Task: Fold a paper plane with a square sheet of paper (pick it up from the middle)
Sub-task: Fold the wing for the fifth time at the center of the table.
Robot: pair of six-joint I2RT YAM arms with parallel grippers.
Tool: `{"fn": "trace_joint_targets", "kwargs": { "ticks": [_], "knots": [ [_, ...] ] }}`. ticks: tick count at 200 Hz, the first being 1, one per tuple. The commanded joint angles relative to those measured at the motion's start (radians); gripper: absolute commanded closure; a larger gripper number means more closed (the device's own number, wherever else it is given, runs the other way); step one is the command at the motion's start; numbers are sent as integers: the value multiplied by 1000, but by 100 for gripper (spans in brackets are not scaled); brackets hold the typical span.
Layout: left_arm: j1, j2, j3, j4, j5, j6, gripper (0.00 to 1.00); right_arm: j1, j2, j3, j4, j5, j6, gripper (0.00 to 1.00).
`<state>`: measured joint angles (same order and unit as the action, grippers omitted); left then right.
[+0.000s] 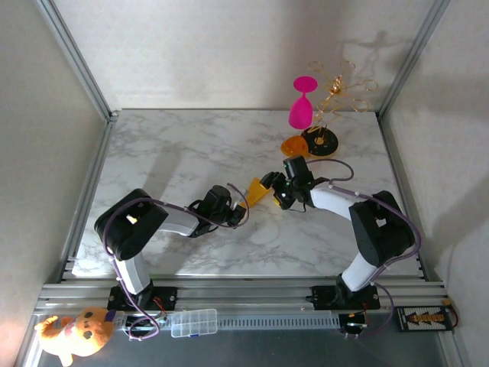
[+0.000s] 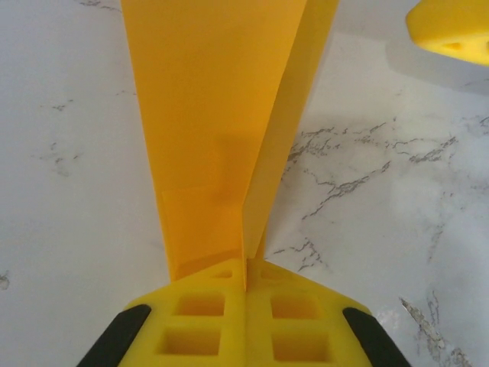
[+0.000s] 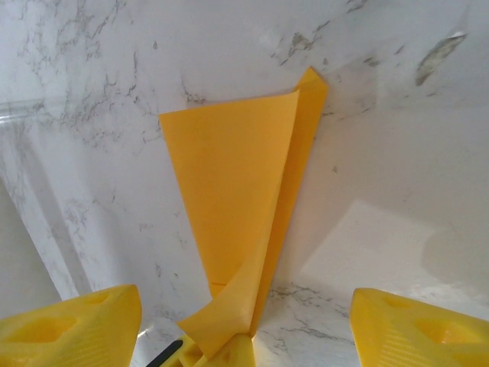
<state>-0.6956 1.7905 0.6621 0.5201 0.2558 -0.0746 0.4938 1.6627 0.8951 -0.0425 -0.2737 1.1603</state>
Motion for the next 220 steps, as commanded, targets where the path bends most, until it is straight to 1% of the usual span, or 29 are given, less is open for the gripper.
{"fn": "trace_joint_targets", "kwargs": {
  "ticks": [1,22,62,86,112,151,198,211,220],
  "knots": [
    [7,2,3,-15,14,25,95,9,40,45,-29,-39,-16,27],
    [1,-8,-9,6,1,63,94,23,74,67,-41,-57,5,27],
    [-29,-40,-18,6,-89,155,93,52,130,93,-54,-77,32,28],
    [-53,-52,-17,-8,-156,216,93,63,134,75,-44,-85,54,36],
    [-77,-60,-16,-15,-219,270,92,65,131,55,-43,-86,70,42],
    [-126,-62,-17,-22,-330,352,90,65,123,53,-48,-92,81,45],
    [-160,-49,-7,-20,-378,385,88,65,116,53,-61,-91,90,51],
    [-162,-44,-10,-15,-381,384,87,65,110,53,-66,-85,90,54],
    [-162,-43,-10,-15,-384,382,86,65,107,53,-67,-83,90,59]
  ]
}}
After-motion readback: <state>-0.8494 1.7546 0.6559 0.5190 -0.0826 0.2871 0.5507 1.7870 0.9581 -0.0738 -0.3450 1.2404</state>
